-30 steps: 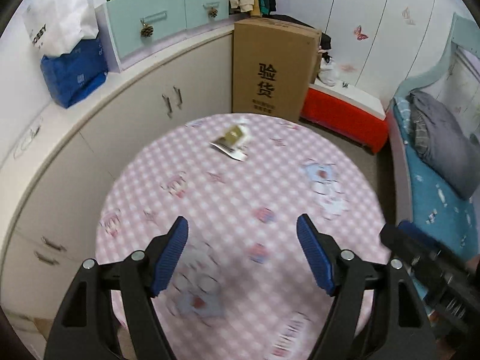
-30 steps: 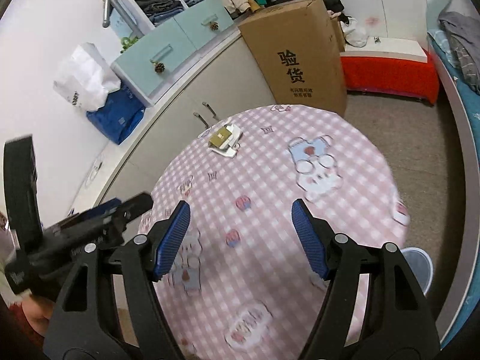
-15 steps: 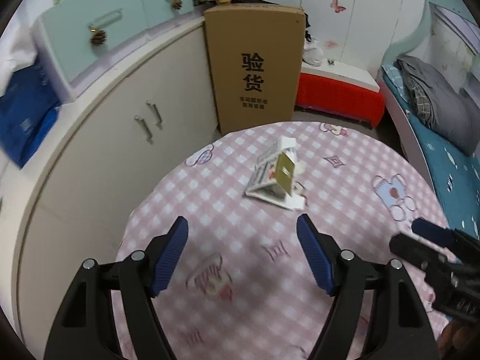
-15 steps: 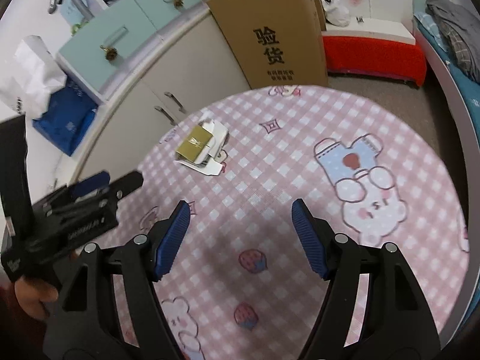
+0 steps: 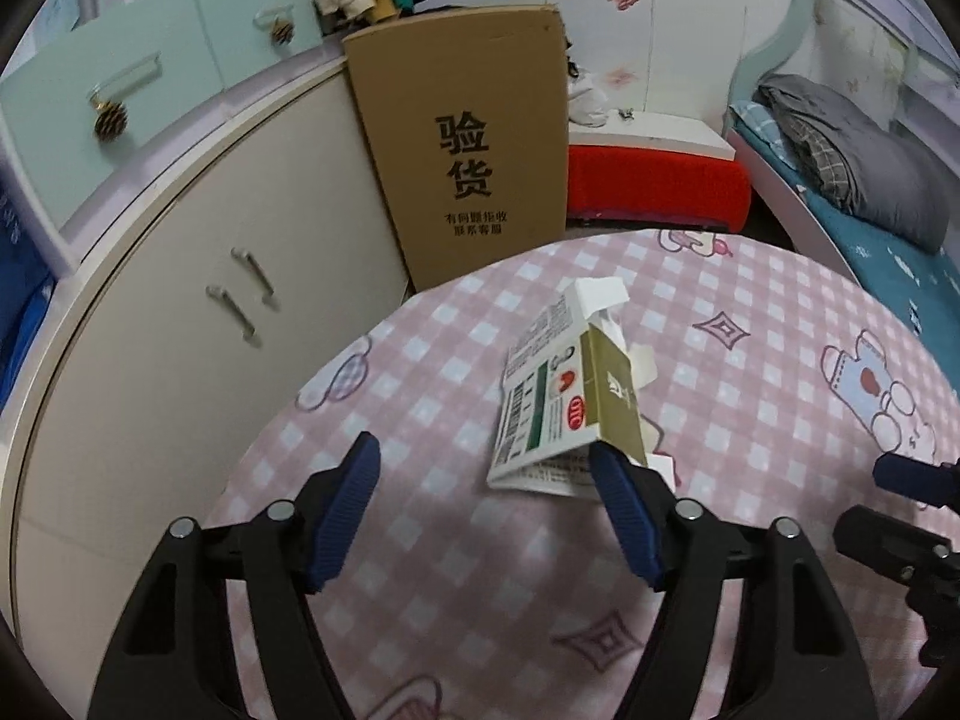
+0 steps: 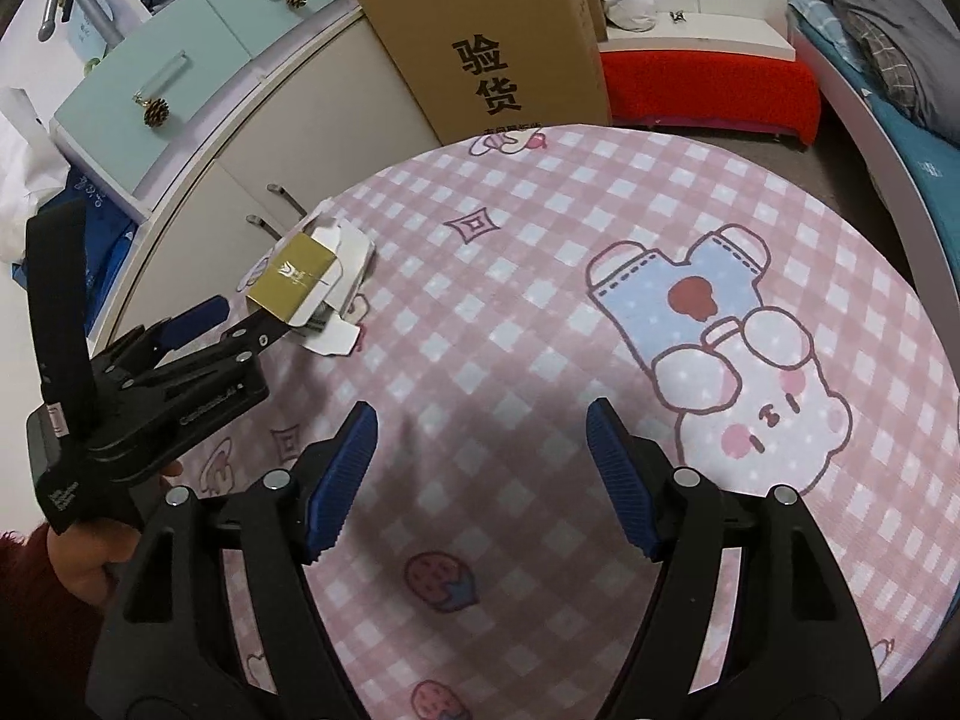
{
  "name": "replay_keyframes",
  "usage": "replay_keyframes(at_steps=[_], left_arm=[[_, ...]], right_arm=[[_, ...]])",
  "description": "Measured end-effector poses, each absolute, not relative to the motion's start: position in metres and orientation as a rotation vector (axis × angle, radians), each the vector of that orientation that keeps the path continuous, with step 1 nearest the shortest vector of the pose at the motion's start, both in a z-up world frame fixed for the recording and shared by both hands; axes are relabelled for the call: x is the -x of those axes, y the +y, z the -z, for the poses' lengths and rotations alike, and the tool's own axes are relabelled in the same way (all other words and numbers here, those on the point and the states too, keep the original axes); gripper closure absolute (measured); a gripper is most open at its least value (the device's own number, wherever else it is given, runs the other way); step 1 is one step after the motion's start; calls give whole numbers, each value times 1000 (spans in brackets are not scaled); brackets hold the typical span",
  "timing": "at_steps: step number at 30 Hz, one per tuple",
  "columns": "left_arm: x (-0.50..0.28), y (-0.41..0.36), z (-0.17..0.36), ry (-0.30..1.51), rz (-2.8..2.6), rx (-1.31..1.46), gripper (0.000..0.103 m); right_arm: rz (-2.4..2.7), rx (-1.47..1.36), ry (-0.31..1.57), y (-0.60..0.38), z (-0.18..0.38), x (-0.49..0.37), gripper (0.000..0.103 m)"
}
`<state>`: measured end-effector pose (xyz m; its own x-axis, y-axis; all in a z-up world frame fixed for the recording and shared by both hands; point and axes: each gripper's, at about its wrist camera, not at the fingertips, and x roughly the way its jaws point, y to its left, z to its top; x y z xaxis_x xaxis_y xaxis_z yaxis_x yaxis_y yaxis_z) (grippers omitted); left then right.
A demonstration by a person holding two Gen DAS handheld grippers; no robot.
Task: Collect trash
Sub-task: 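Grasp the white-and-olive paper box with the left tool, then grasp the white eye-drop bottle with the right tool while the left tool holds the box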
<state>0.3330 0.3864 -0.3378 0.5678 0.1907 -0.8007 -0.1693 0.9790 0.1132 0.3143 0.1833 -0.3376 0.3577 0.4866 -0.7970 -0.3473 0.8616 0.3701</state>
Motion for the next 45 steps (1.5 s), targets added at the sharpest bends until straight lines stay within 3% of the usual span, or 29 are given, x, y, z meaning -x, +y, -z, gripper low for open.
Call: replay_keyframes(at_steps=[2,5,11,25,35,45], left_arm=[[-338,384,341,944,-198,-47,52],[-342,382,344,954,-163,-27,85],[-340,369,338,944,-67,16,101],[-267,316,320,1003,39,157,101],[-218,324,326,1166,115,490,101],[-188,336,324,1235,63,559,101]], right_arm=[[-535,-158,1082,180,340,-316,31],[-531,-176,1081,176,343,-317,32],[-536,-222,1077,163,340,-317,32],[-546,-339,1068,123,315,-306,31],[-548,-297,1174,134,314,-286,31],[-563,-248,1244,152,322,-265,31]])
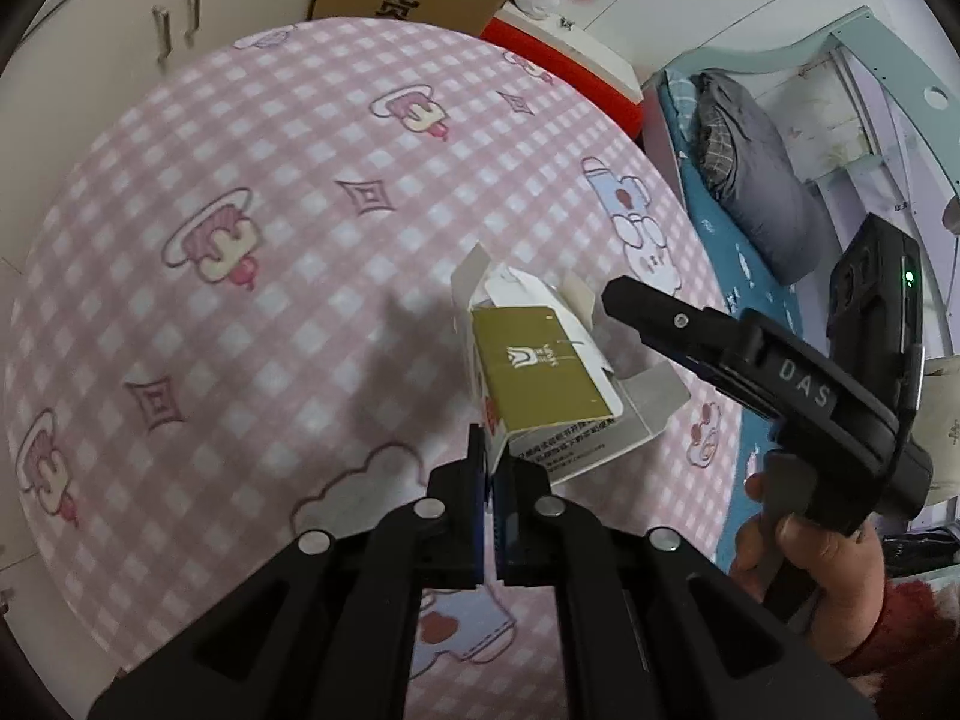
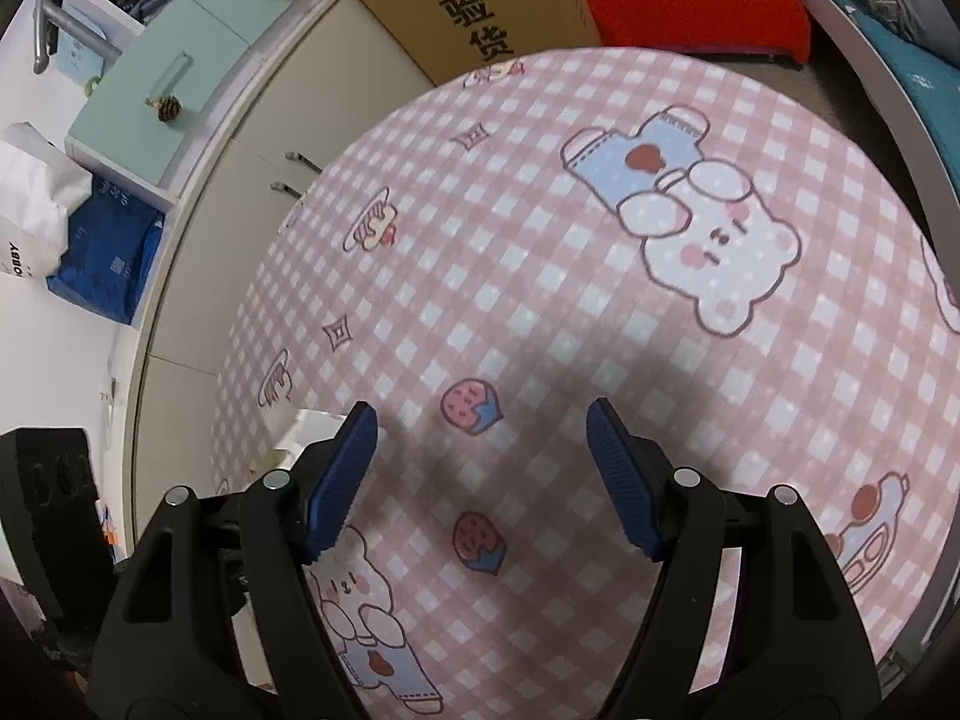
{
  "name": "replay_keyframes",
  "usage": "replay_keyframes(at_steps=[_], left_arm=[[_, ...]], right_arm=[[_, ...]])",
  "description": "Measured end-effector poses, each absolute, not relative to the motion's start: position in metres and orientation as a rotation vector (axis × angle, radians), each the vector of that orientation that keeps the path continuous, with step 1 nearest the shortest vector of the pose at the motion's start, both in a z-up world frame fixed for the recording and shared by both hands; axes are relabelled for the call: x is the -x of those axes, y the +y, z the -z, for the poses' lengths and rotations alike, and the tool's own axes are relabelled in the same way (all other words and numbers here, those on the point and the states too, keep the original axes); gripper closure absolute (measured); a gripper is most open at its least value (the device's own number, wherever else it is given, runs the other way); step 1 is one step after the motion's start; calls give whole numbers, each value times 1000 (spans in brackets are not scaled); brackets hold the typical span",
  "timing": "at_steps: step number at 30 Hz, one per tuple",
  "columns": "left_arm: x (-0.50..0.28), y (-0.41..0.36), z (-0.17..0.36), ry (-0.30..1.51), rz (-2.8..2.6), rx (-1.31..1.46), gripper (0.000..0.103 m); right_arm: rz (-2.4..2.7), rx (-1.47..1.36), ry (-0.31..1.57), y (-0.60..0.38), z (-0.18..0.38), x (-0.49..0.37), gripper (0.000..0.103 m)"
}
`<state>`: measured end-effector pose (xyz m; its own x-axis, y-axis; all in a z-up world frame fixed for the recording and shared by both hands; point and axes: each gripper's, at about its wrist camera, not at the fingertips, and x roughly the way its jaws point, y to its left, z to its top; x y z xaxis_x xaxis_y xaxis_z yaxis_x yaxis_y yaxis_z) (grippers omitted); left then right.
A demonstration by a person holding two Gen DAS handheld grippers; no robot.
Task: Collect trash
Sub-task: 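Grasp the white eye-drop bottle with the right tool while the left tool holds the box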
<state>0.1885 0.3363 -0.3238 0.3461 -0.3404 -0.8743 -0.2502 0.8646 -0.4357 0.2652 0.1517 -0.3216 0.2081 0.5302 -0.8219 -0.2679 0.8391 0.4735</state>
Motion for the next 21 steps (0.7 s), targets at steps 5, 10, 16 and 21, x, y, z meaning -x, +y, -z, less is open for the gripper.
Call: replay_keyframes(at_steps=[5,10,16,21], left_arm=[[-184,361,338,1288,48,774,101],[-178,365,325,1221,62,746,101],[-153,386,324,1197,-15,743,101],[-132,404,323,1181,-67,750,101]], right_arm=[[-573,-242,1253,160,322,-262,31],[-595,-235,1262,170,322,-256,31],[-645,-175,1276,197,326,-248,31],[-703,-124,1276,228,334,-244,32]])
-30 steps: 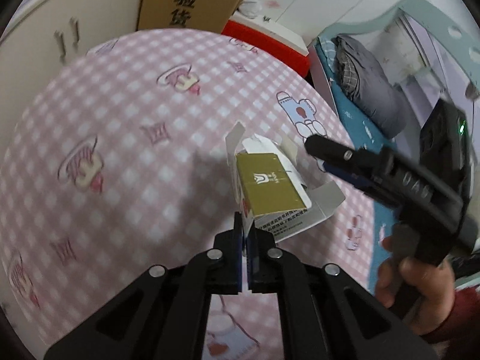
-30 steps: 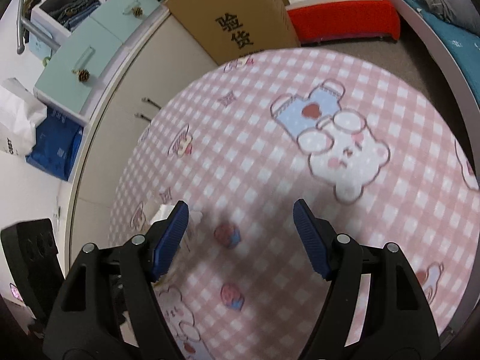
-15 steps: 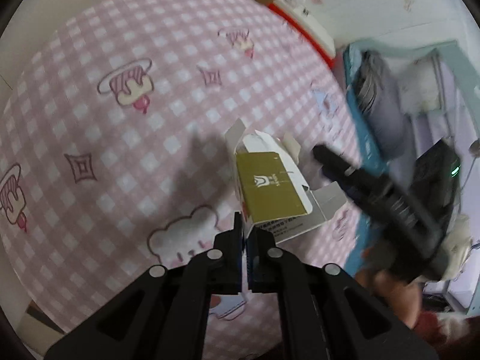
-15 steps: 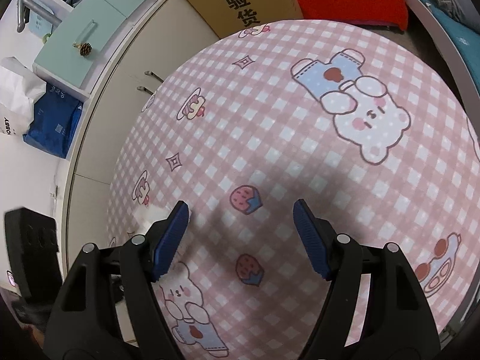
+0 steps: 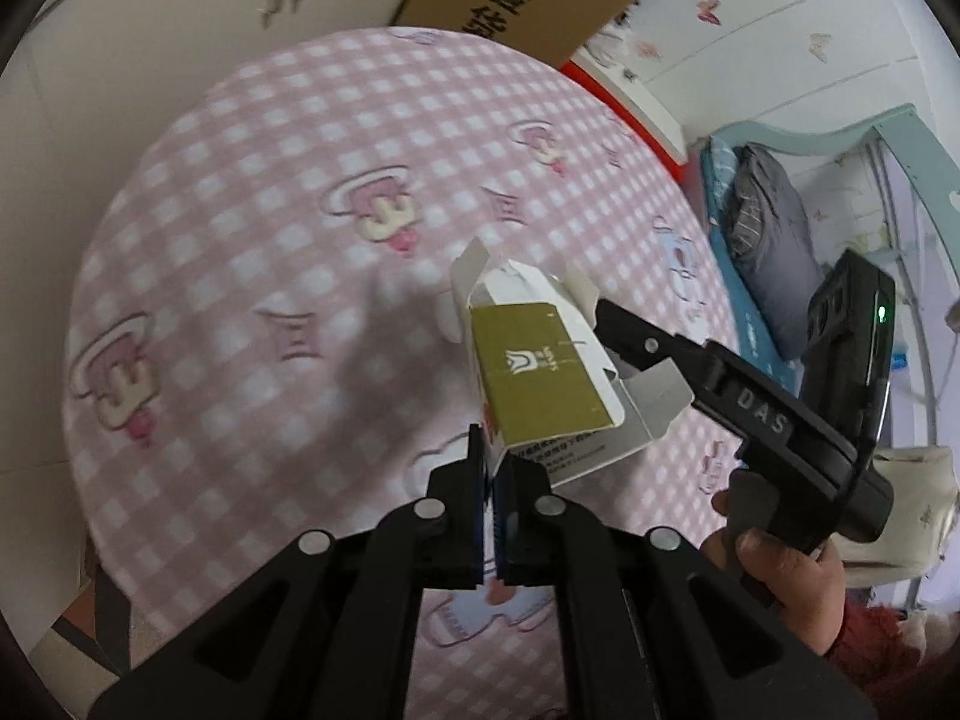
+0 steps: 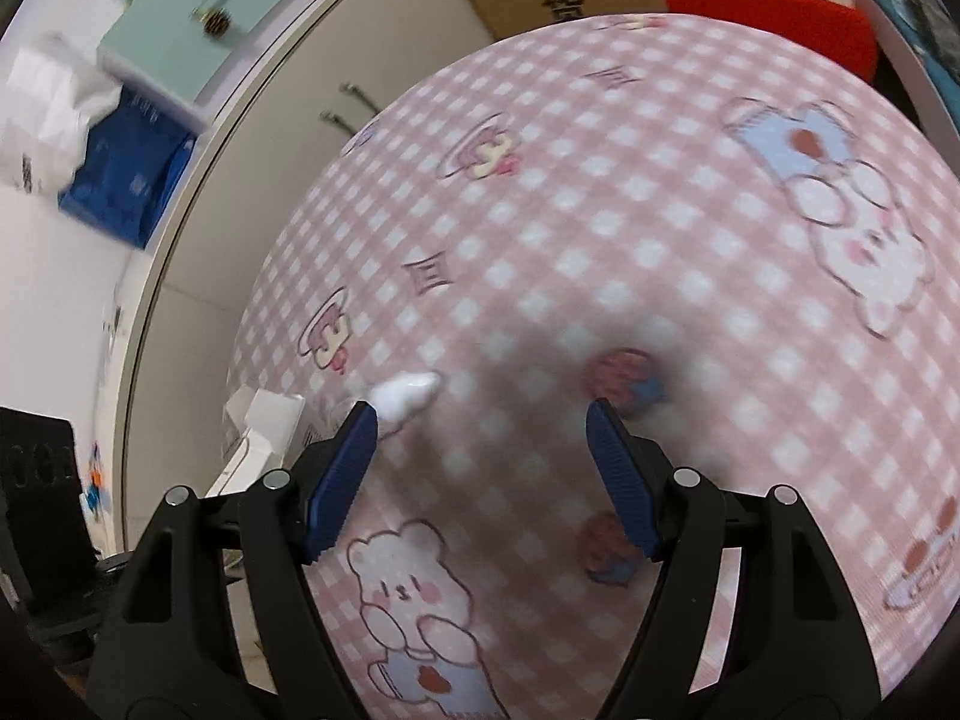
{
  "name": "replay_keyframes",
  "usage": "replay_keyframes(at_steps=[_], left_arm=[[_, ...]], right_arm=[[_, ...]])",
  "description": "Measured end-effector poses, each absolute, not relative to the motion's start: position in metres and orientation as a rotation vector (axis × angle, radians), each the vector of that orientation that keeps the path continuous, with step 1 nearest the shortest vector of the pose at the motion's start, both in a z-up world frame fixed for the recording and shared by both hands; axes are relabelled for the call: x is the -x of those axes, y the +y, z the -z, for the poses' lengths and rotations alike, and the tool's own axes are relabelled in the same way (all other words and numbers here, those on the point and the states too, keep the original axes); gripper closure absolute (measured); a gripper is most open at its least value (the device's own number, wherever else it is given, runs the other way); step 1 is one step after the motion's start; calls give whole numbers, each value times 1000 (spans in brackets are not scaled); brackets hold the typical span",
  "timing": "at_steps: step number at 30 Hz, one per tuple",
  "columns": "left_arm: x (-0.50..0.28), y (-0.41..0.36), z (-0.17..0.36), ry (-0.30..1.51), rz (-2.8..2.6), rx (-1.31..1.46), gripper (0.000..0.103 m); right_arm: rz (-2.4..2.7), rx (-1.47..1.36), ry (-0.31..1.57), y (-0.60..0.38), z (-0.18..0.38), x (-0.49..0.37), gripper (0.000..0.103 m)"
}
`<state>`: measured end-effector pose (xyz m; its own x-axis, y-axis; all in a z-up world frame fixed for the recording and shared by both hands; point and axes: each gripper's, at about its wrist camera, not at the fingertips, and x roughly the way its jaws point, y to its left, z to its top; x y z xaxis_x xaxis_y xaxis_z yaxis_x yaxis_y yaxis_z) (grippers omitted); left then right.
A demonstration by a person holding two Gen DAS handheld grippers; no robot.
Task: Collect trash
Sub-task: 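Grasp the white eye-drop bottle with the right tool while the left tool holds the box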
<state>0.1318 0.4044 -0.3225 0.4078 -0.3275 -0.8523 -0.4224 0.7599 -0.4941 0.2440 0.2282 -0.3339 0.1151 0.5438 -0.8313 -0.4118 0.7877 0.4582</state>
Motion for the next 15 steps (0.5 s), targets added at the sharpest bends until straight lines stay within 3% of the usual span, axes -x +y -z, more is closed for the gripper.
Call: replay_keyframes(at_steps=[15], left_arm=[[-114,445,325,1163,-259,648,100]], right_arm=[[-774,2,1212,297,343,-238,30]])
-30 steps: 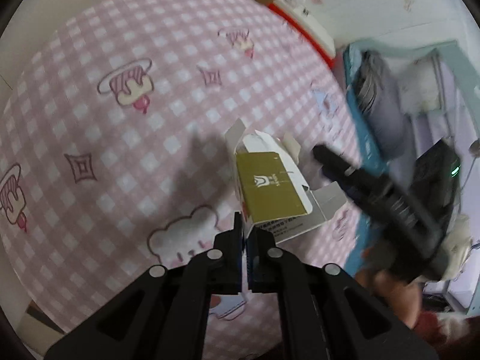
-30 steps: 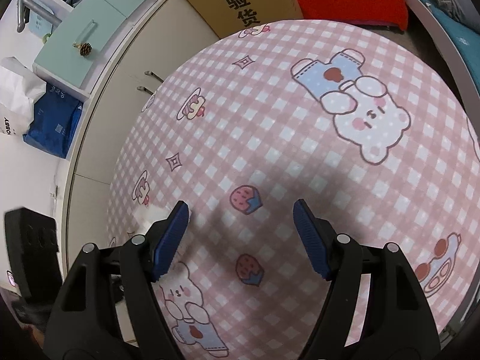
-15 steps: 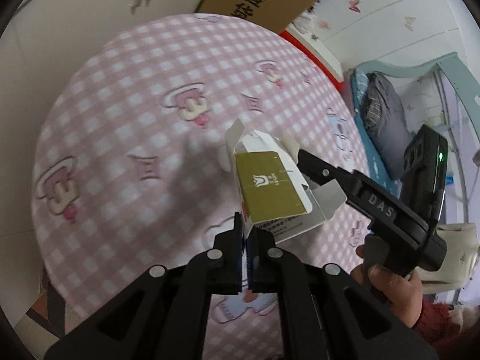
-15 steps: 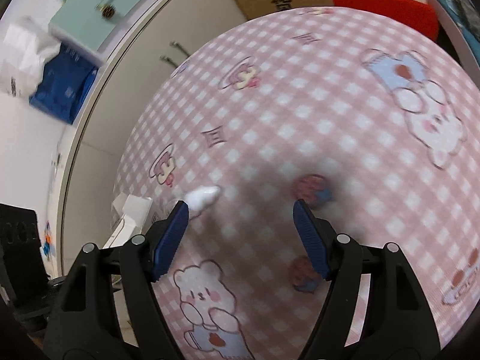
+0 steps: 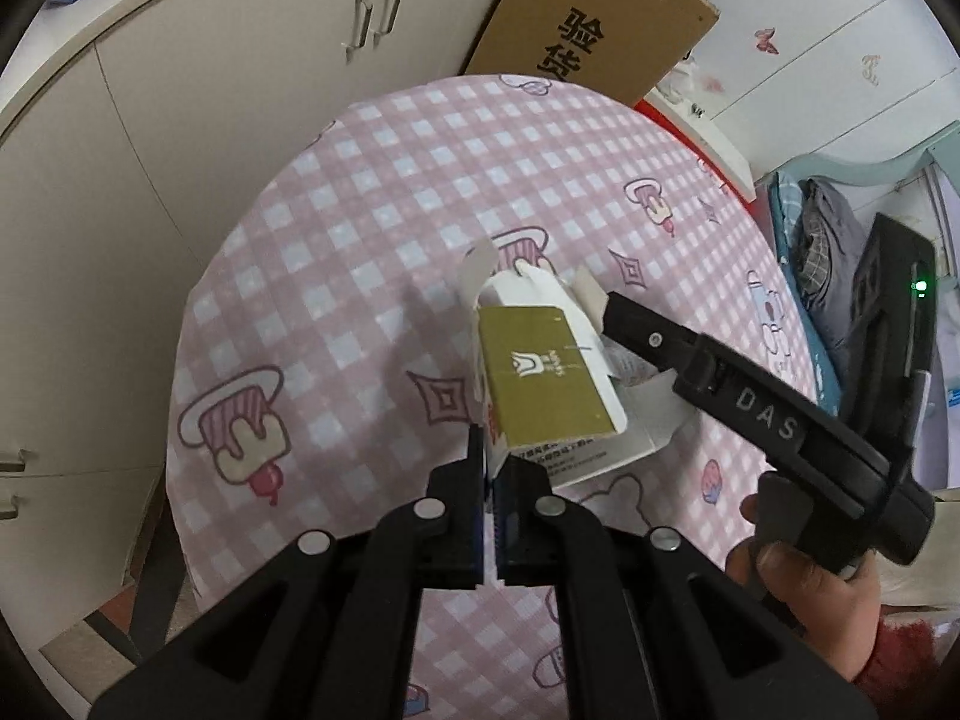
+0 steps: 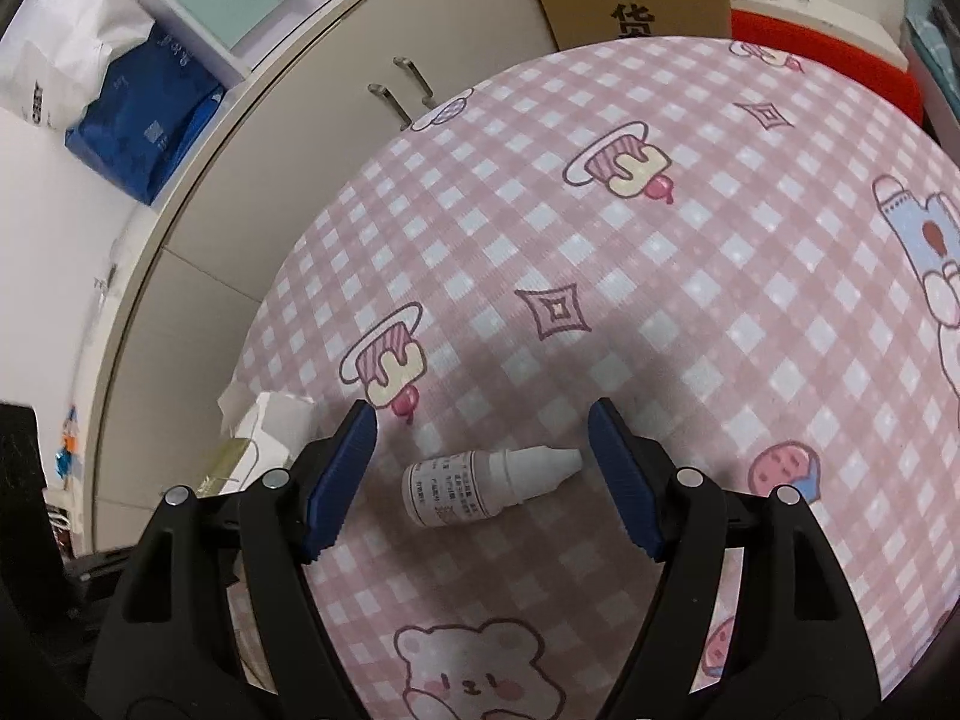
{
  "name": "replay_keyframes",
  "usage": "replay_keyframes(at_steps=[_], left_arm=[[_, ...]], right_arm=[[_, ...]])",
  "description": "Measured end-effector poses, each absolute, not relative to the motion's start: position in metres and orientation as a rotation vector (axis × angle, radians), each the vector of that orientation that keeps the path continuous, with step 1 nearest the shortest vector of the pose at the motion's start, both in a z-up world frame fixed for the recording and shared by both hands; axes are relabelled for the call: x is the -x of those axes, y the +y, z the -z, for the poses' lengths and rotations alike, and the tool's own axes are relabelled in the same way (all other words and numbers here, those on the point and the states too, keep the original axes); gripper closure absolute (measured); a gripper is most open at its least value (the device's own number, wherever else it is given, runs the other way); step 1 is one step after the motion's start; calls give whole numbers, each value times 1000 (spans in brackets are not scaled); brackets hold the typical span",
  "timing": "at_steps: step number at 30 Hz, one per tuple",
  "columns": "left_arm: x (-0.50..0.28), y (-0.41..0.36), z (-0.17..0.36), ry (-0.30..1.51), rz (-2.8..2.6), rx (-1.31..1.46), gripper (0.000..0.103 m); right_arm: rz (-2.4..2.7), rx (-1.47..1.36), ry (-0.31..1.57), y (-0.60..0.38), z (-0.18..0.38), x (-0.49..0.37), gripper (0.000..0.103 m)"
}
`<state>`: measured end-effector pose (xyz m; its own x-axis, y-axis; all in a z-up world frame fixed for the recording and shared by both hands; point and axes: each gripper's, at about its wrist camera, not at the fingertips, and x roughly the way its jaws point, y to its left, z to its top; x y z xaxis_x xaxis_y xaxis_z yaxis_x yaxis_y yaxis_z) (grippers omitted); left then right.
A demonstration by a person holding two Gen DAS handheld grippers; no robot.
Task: Collect trash
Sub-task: 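Grasp the white eye-drop bottle with the right tool while the left tool holds the box, then carry both items to the basin and open the right tool over it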
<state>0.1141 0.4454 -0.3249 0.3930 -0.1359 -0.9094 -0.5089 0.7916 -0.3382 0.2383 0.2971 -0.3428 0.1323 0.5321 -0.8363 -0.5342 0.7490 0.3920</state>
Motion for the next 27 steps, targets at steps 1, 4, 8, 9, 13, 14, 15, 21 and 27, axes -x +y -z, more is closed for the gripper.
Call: replay_keyframes(at_steps=[1,4,8,9,13,14,15,21,27], left_arm=[[-118,442,324,1165,-266,635,100],[-118,439,323,1166,-271,629,100],[-119,431,321,1167,-285,598,100],[-119,429,320,1165,-294,588,100],[-113,427,319,1177,-308,567,100],[-113,427,319,1179,-313,561,100],[-112,427,319,1180,-317,556,100],[-117,413,315,1182,-301,497,100],[-136,386,308,1177,-235,446,100]], right_arm=[[-780,22,1205,298,343,-237,31],[-773,55,1200,295,343,-236,42],[-779,29,1209,290,343,-237,41],[-778,37,1207,290,343,-235,41],[-782,76,1190,290,343,-228,41],[-784,104,1180,293,342,-226,41],[-785,121,1172,295,342,-224,41],[-791,130,1170,284,342,-224,54],[-774,70,1185,248,334,-229,70]])
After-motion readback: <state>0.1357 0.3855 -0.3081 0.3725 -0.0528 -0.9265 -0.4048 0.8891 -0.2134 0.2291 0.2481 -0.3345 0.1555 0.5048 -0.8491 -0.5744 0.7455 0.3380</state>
